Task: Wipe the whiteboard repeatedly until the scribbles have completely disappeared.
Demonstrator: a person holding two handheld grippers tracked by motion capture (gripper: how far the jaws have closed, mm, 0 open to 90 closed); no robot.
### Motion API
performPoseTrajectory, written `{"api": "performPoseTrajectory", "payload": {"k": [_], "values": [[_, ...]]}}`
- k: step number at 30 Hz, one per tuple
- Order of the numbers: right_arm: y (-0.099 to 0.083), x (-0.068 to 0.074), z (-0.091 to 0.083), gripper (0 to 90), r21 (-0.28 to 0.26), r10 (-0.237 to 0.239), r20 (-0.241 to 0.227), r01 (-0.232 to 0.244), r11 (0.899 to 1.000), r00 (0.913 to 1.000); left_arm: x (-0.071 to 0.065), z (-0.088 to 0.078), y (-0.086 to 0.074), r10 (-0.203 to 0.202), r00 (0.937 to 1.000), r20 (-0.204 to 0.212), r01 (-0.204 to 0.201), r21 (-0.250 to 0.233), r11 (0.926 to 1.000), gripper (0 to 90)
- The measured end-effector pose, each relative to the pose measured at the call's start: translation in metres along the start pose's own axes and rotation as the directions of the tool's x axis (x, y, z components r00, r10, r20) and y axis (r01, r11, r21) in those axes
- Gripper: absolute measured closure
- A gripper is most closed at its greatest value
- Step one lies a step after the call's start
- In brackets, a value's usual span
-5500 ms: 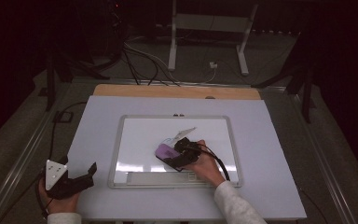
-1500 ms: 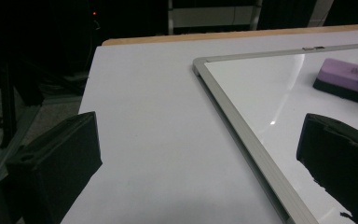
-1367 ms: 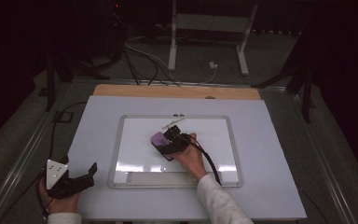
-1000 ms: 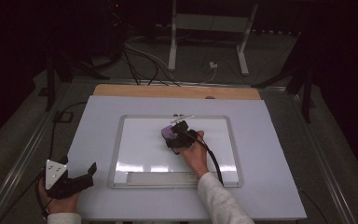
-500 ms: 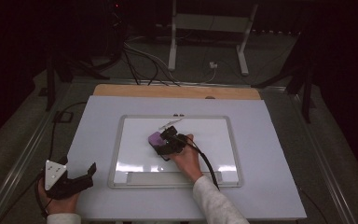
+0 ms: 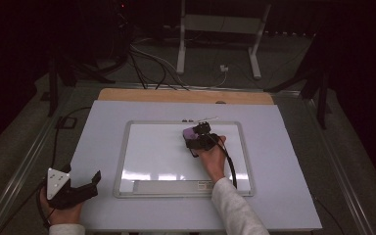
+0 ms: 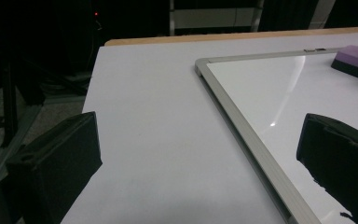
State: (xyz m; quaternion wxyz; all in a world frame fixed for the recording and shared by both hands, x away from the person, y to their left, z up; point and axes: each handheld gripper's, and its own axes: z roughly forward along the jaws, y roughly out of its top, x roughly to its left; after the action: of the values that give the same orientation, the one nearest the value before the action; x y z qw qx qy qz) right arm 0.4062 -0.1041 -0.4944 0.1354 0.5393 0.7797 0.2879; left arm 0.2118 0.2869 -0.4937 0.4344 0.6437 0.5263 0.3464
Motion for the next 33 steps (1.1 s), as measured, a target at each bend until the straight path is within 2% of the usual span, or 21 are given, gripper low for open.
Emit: {"api": "performPoseTrajectory", "payload": {"k": [3,9,13,18,22,33], "values": [[0.0,-0.004,-0.001,41.4,0.0,0.012,0.009,-0.012,1.0,0.9999,0.0,0.0,0.0,0.002,1.0,-0.002,-0.002,0.002,1.0,0.5],[-0.002,-0.014,-0.006,41.3,0.003,0.007,0.068,-0.007,1.0,0.9977,0.0,0.001,0.0,0.001,1.0,-0.004,-0.001,0.008,1.0,0.5],[-0.006,-0.023,-0.009,41.3,0.0,0.033,0.069,-0.033,0.999,0.9971,-0.002,0.002,0.0,0.003,1.0,-0.003,-0.003,0.008,1.0,0.5],[-0.013,-0.027,-0.015,41.3,-0.004,0.025,0.084,-0.025,1.0,0.9962,-0.003,0.004,0.001,0.007,1.0,0.0,-0.007,0.013,0.9999,0.5],[-0.02,-0.036,-0.021,41.3,-0.002,0.049,0.072,-0.048,0.999,0.9963,-0.004,0.005,0.001,0.01,0.9999,0.0,-0.01,0.011,0.9999,0.5],[-0.028,-0.043,-0.03,41.2,0.014,0.02,0.066,-0.021,1.0,0.9976,-0.003,0.006,0.0,0.011,0.9999,0.0,-0.011,0.022,0.9997,0.5]]}}
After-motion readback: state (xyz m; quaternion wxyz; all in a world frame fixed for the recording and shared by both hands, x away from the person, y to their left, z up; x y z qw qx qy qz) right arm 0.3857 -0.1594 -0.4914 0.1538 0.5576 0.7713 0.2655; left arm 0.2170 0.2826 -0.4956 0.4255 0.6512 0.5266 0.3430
